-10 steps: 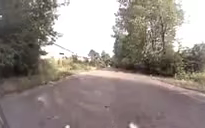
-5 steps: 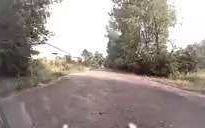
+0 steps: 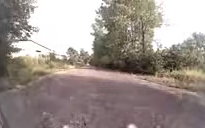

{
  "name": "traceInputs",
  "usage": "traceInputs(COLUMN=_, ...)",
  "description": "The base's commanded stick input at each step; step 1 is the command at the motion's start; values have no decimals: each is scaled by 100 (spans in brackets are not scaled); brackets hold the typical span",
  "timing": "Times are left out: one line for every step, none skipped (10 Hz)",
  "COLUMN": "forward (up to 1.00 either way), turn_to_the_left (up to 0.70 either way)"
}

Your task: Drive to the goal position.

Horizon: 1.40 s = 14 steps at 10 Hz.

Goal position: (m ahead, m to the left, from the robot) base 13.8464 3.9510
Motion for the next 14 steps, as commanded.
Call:
traceInputs(forward=70, turn_to_the_left=0)
traceInputs(forward=70, turn_to_the_left=0)
traceInputs(forward=70, turn_to_the_left=0)
traceInputs(forward=70, turn_to_the_left=0)
traceInputs(forward=70, turn_to_the_left=0)
traceInputs(forward=70, turn_to_the_left=0)
traceInputs(forward=70, turn_to_the_left=0)
traceInputs(forward=70, turn_to_the_left=0)
traceInputs(forward=70, turn_to_the_left=0)
traceInputs(forward=70, turn_to_the_left=0)
traceInputs(forward=70, turn_to_the_left=0)
traceInputs(forward=70, turn_to_the_left=0)
traceInputs(forward=70, turn_to_the_left=0)
traceInputs(forward=70, turn_to_the_left=0)
